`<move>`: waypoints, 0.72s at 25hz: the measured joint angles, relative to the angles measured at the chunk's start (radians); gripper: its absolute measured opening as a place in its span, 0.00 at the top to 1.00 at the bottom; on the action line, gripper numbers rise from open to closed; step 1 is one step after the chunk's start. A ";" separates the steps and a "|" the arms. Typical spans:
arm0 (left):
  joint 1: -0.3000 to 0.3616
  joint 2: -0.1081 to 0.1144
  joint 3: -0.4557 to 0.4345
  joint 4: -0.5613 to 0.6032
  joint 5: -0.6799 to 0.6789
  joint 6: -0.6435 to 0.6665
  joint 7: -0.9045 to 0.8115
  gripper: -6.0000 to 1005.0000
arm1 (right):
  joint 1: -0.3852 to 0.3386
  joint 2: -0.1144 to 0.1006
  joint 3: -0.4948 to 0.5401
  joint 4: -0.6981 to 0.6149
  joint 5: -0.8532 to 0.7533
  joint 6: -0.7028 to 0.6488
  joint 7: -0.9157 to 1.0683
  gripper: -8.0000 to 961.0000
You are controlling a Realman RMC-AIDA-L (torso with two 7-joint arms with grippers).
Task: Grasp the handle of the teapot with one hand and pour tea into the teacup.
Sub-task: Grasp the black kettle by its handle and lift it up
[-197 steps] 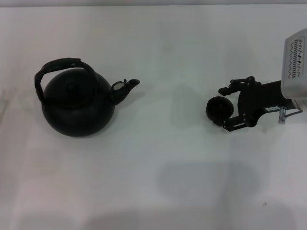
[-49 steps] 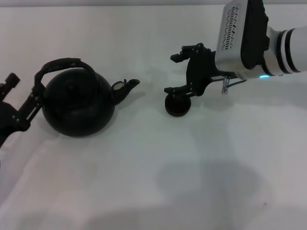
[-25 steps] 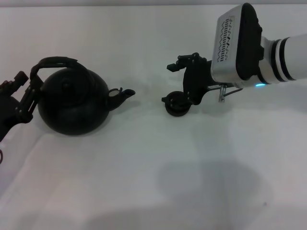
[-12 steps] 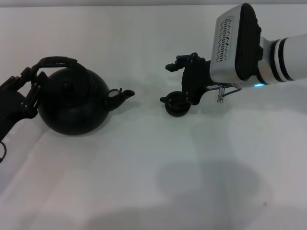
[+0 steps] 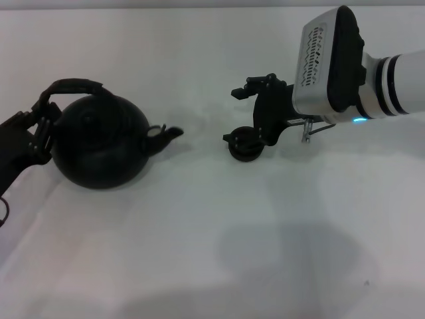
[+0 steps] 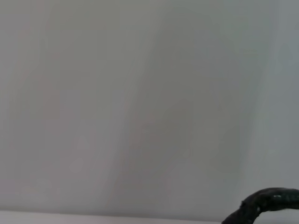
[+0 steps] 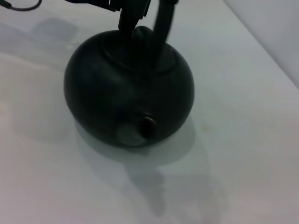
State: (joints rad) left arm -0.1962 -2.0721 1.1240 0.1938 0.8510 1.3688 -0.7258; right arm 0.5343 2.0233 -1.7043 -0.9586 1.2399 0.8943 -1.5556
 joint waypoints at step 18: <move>0.047 0.002 0.002 0.373 0.203 -0.237 -0.252 0.86 | -0.027 -0.001 -0.015 0.018 0.079 -0.033 -0.059 0.10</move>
State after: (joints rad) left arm -0.1489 -2.0706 1.1258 0.5666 1.0543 1.1314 -0.9780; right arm 0.5071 2.0223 -1.7196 -0.9405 1.3191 0.8612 -1.6142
